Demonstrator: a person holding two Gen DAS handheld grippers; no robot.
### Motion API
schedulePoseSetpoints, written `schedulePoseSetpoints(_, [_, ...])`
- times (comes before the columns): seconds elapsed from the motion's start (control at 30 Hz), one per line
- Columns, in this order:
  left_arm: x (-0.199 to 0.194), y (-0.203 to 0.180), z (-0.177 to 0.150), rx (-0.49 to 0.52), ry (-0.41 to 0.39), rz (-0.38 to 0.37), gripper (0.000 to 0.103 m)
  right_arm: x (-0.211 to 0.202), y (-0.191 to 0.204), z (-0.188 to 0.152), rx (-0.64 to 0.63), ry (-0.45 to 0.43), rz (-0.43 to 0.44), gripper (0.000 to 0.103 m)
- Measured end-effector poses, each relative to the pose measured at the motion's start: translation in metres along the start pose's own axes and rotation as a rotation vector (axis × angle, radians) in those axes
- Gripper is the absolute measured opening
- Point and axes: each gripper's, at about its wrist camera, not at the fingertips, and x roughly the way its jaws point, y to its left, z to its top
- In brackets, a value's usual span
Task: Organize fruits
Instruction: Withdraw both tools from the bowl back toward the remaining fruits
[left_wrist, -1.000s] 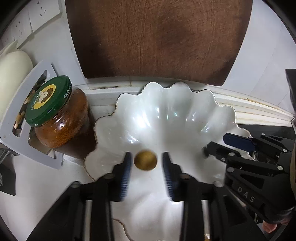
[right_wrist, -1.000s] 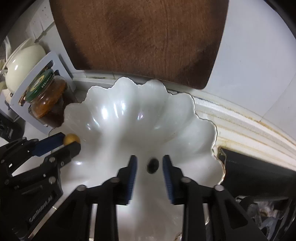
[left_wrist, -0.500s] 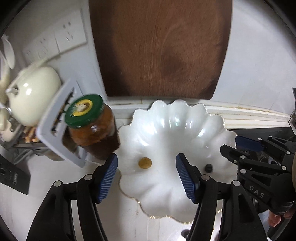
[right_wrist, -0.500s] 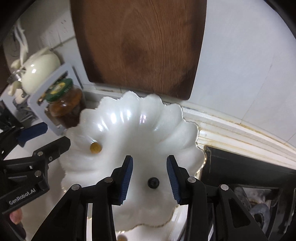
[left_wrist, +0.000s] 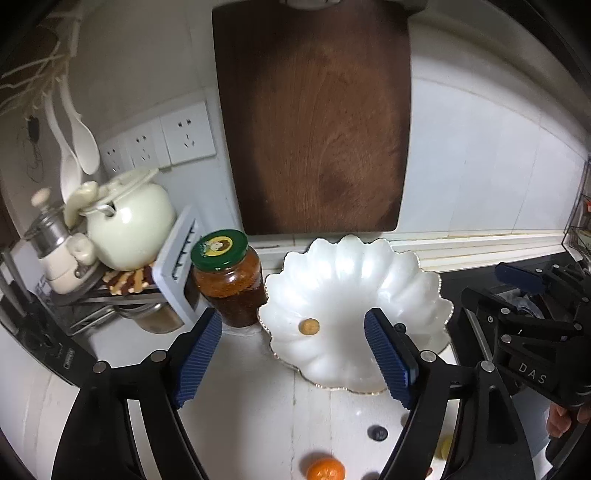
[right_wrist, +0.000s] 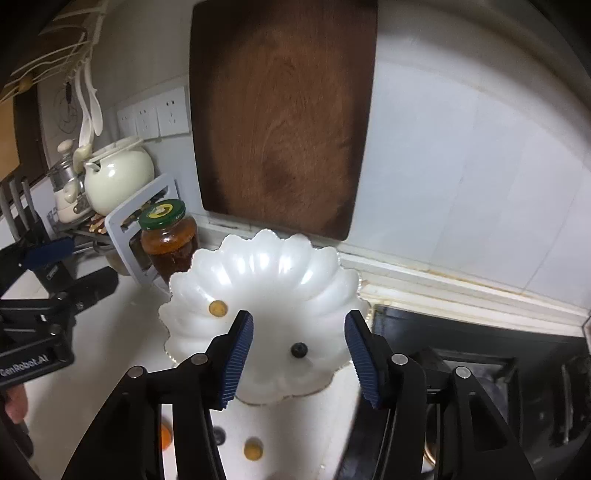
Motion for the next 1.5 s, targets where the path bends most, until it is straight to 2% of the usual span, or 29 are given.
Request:
schedulePoseSetpoints(0.13, [-0.024,0.004,-0.008,0.002,-0.03,0.003,0.082,-0.023,0.001,-0.008,-0.002,-0.029,-0.032,0.062])
schedulePoseSetpoints(0.47, [-0.068,0.01,-0.043,0.034,-0.083,0.007,0.085,-0.073,0.01,-0.039,0.021,-0.094,-0.094,0.062])
schedulePoseSetpoints(0.57, [-0.076,0.01,-0.053,0.041,-0.087,0.001,0.086,-0.081,0.013,-0.047,0.032,-0.099,-0.095,0.067])
schedulePoseSetpoints(0.83, [-0.094,0.007,-0.088,0.066,-0.104,0.034,0.088,-0.097,0.019,-0.079,0.061,-0.096,-0.122,0.067])
schedulePoseSetpoints(1.07, [-0.098,0.004,-0.116,0.039,-0.063,0.007,0.088,-0.102,0.017,-0.105,0.111,-0.063,-0.099,0.067])
schedulePoseSetpoints(1.5, [-0.077,0.002,-0.15,-0.009,0.039,-0.023,0.088,-0.091,0.021,-0.144,0.152,0.019,-0.084,0.067])
